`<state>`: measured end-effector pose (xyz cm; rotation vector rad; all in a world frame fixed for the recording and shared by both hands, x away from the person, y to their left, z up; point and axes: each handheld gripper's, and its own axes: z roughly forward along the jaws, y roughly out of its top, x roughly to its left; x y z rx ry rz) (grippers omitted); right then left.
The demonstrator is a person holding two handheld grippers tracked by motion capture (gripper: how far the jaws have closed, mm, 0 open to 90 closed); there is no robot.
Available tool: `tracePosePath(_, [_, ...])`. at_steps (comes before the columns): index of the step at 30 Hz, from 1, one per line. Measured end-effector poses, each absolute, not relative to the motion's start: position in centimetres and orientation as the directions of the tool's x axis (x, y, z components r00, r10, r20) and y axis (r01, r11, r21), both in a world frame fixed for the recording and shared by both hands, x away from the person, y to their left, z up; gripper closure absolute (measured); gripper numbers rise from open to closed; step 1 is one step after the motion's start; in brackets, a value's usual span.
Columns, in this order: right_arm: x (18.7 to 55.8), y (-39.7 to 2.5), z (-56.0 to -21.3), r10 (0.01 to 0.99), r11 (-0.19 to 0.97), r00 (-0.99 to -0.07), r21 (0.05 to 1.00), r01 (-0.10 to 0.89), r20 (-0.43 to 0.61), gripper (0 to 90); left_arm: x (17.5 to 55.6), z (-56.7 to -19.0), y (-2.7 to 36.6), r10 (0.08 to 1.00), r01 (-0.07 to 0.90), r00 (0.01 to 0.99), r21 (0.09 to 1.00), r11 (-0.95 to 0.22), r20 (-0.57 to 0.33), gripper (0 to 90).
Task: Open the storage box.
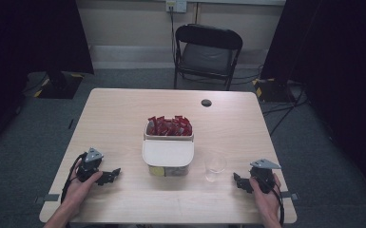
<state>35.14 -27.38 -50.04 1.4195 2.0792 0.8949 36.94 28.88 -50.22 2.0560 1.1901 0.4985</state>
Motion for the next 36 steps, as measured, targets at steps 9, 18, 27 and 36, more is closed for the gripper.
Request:
tracePosePath(9, [35.1, -27.4, -50.0, 0.934, 0.254, -0.358, 0.734, 0.630, -0.016, 11.8, 36.9, -50.0, 28.9, 0.864, 0.595, 0.503, 0.731, -0.335, -0.014, 14.7])
tracePosePath(18, [35.1, -27.4, -50.0, 0.934, 0.253, -0.358, 0.734, 0.630, -0.015, 11.8, 36.7, -49.0, 28.2, 0.839, 0.579, 0.541, 0.750, -0.319, -0.062, 16.5])
tracePosePath(27, [35.1, -27.4, -50.0, 0.934, 0.254, -0.358, 0.734, 0.630, -0.016, 11.8, 36.2, -48.3, 27.0, 0.794, 0.543, 0.602, 0.774, -0.326, -0.088, 17.0])
tracePosePath(36, [35.1, -27.4, -50.0, 0.934, 0.253, -0.357, 0.734, 0.630, -0.016, 11.8, 36.5, -47.8, 25.8, 0.767, 0.541, 0.632, 0.771, -0.336, -0.110, 16.6])
